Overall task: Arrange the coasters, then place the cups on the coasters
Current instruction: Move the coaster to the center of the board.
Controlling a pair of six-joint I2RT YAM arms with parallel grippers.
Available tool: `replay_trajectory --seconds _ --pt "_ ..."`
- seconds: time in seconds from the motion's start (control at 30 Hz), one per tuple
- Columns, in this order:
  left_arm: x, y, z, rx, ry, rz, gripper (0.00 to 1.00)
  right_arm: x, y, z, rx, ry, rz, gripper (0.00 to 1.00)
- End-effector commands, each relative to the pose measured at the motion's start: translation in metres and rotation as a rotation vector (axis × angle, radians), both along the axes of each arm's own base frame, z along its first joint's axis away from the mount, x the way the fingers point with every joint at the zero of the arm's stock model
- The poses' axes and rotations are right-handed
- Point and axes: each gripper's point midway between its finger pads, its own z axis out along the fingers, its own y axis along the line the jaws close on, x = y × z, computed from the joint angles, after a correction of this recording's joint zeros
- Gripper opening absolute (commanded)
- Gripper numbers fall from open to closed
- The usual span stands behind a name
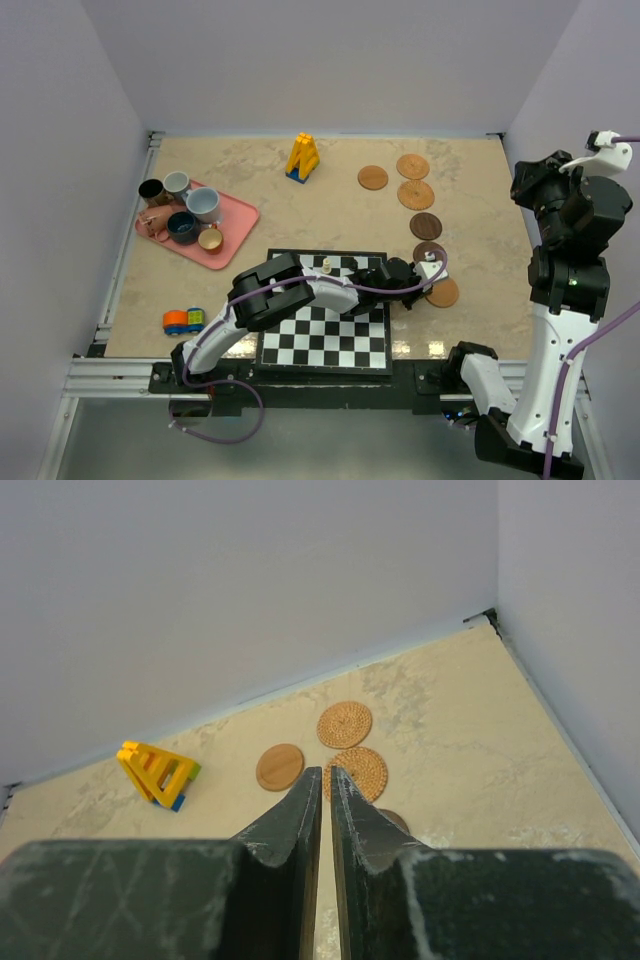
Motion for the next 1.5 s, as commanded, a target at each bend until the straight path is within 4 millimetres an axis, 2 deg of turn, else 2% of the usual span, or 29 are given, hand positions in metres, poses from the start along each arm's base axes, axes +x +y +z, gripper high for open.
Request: replay_trajectory --seconds 0.0,0.17,0.23,0.47,0.63,0.7,0.73,0.77,0.8,0.87,0.9,1.03,1.17,1.2,1.23,1.3,1.37,1.47 --pt "0.004 0.006 0.007 0.019 -0.025 0.023 0.0 0.002 0.002 0.006 -0.027 -0.028 0.014 0.13" --pt "0.005 0.003 0.013 -0.001 -0.025 0.026 0.0 0.003 0.003 0.002 -0.023 -0.02 0.021 0.13" --pt "0.003 0.0 0.025 -0.029 -0.033 0.009 0.0 0.005 0.003 -0.004 -0.02 -0.009 0.025 0.15" --pt "0.003 -0.014 0.103 -0.178 -0.098 -0.028 0.0 0.011 0.001 -0.025 -0.007 0.029 0.025 0.19" --pt "0.006 -0.013 0.15 -0.241 -0.158 -0.032 0.08 0.013 0.0 -0.035 -0.001 0.051 0.02 0.23" --pt "0.011 -0.005 0.167 -0.265 -0.158 -0.017 0.14 0.013 0.0 -0.042 0.001 0.065 0.021 0.26" --pt "0.014 0.001 0.173 -0.271 -0.157 -0.008 0.17 0.015 0.001 -0.047 0.004 0.077 0.024 0.3" --pt "0.017 0.01 0.179 -0.274 -0.16 0.003 0.25 0.016 0.0 -0.055 0.01 0.094 0.025 0.37" --pt "0.021 0.019 0.185 -0.281 -0.162 0.02 0.28 0.019 0.001 -0.066 0.018 0.117 0.03 0.4" --pt "0.03 0.043 0.203 -0.31 -0.141 0.076 0.45 0.025 0.0 -0.092 0.036 0.178 0.038 0.41" --pt "0.035 0.054 0.21 -0.319 -0.137 0.105 0.57 0.028 0.0 -0.104 0.045 0.207 0.039 0.41" --pt "0.06 0.105 0.238 -0.34 -0.1 0.213 0.77 0.041 0.005 -0.161 0.103 0.322 0.074 0.41" --pt "0.099 0.159 0.241 -0.288 -0.055 0.431 0.88 0.054 0.021 -0.186 0.15 0.345 0.109 0.43" --pt "0.114 0.175 0.237 -0.26 -0.029 0.495 0.9 0.059 0.027 -0.188 0.153 0.346 0.117 0.44" --pt "0.121 0.182 0.23 -0.23 0.012 0.535 0.91 0.062 0.032 -0.19 0.157 0.347 0.123 0.45" --pt "0.15 0.205 0.216 -0.19 0.087 0.62 0.91 0.071 0.045 -0.193 0.159 0.348 0.149 0.47" --pt "0.167 0.214 0.198 -0.151 0.135 0.67 0.88 0.077 0.054 -0.195 0.148 0.346 0.161 0.49" --pt "0.186 0.213 0.177 -0.092 0.135 0.711 0.86 0.089 0.059 -0.197 0.102 0.348 0.169 0.54"
